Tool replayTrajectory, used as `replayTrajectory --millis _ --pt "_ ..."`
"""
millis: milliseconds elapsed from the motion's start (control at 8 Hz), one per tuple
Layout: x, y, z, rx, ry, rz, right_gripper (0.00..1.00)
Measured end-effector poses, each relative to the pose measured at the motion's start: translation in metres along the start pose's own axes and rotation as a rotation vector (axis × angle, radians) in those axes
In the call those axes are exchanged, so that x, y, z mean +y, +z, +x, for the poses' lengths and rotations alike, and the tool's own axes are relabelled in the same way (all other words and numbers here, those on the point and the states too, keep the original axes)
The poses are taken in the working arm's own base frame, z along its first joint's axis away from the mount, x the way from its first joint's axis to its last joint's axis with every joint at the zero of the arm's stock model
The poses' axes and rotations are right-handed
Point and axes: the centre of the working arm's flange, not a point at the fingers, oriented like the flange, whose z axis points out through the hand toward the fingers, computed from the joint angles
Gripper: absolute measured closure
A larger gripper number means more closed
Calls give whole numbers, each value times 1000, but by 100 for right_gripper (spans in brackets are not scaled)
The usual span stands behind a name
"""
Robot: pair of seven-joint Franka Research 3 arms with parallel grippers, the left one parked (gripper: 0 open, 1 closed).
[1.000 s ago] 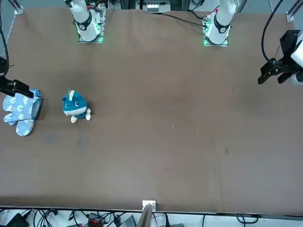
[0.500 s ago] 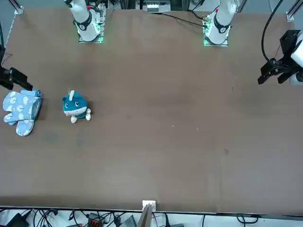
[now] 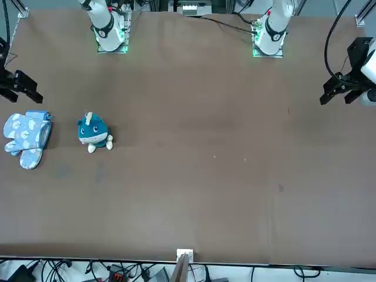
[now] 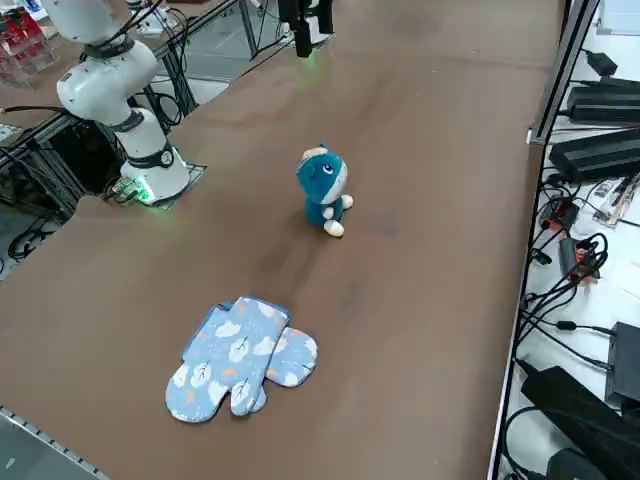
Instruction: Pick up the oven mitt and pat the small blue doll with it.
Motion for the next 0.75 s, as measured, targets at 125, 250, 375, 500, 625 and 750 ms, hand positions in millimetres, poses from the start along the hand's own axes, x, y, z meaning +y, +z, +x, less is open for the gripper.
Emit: replayTrajectory --millis 125,250,375,500,625,750 --pt "4 -1 -6 -3 10 14 0" --pt "5 -1 -14 -6 14 23 0" --pt "5 -3 -21 -7 12 28 0" --pt "3 -5 -27 -4 7 30 0" --pt "1 -8 -30 1 2 31 0" --pt "-1 -10 -31 4 -2 32 0"
